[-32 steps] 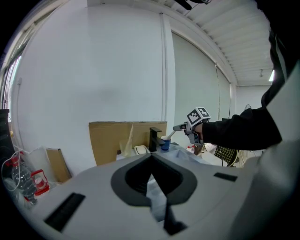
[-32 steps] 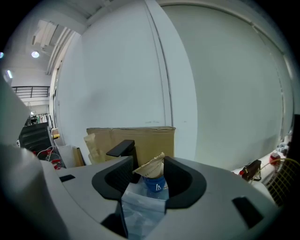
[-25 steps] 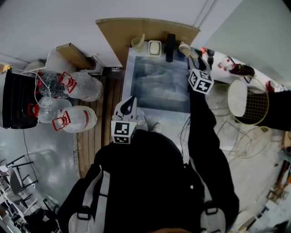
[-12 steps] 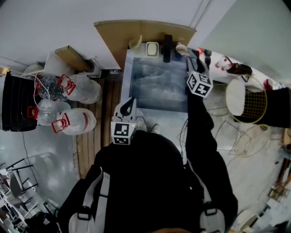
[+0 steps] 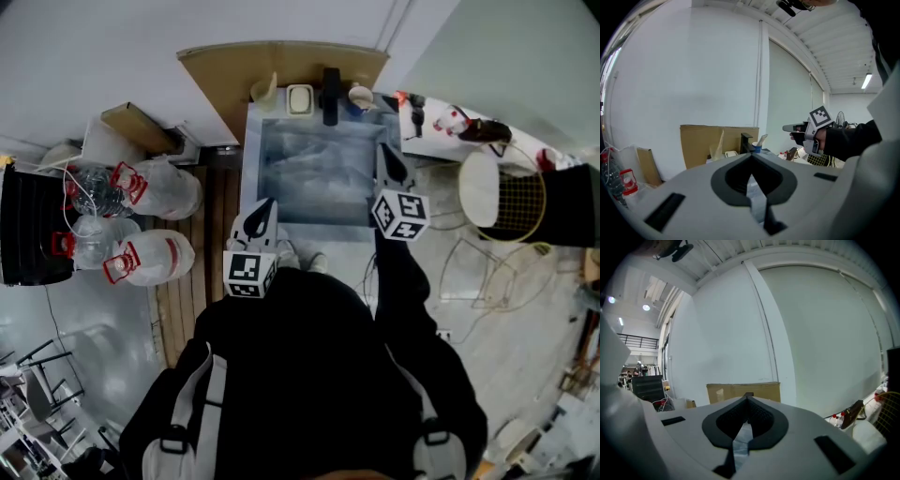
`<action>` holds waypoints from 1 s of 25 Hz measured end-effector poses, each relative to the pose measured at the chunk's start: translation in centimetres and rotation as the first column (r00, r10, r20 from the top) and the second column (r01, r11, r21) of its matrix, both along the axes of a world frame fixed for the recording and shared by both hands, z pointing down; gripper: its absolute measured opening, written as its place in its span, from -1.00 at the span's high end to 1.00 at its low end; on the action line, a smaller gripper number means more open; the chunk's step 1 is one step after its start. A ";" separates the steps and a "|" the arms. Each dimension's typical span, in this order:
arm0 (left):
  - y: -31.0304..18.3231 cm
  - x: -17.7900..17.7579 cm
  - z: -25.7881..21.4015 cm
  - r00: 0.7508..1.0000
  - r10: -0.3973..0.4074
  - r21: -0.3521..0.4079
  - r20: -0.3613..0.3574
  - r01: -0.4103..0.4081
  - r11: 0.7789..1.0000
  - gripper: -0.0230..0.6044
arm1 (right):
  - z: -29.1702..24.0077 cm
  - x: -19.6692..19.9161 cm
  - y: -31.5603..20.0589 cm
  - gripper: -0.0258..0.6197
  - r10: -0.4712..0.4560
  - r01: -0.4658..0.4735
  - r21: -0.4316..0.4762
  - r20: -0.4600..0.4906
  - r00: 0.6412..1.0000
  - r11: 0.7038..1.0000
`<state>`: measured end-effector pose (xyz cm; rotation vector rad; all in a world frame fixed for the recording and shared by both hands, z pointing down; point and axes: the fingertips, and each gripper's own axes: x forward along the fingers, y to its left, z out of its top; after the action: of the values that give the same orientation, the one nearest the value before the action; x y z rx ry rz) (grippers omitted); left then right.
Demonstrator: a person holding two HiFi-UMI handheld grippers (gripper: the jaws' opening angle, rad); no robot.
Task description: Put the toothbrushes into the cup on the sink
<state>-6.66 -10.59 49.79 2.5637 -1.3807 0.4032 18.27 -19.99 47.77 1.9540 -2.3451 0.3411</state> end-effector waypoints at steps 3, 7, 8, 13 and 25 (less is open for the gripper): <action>-0.1 0.2 -0.2 1.000 -0.002 0.012 0.000 0.002 1.000 0.92 | -1.2 -1.2 1.9 0.92 -0.030 0.031 0.021 -0.027 0.999 0.999; -0.2 0.5 -0.3 1.000 0.001 0.025 0.005 -0.001 1.000 0.92 | -1.9 -2.4 3.9 0.92 -0.033 0.034 0.041 -0.017 0.999 0.999; -0.2 0.6 -0.3 1.000 0.003 0.029 0.006 -0.003 1.000 0.92 | -2.0 -2.6 4.4 0.92 -0.034 0.035 0.045 -0.016 0.999 0.998; -0.3 1.0 -0.6 1.000 0.008 0.044 0.009 -0.008 0.999 0.92 | -1.7 -3.2 6.1 0.92 -0.027 0.027 0.038 0.005 1.000 0.999; -0.5 1.2 -0.9 1.000 0.008 0.066 0.001 -0.008 0.998 0.92 | -0.4 -5.6 9.5 0.92 -0.067 0.067 0.011 0.054 0.996 0.998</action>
<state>-5.51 -11.06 48.88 2.6227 -1.4069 0.3666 12.72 -10.50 47.40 1.8882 -2.4424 0.3842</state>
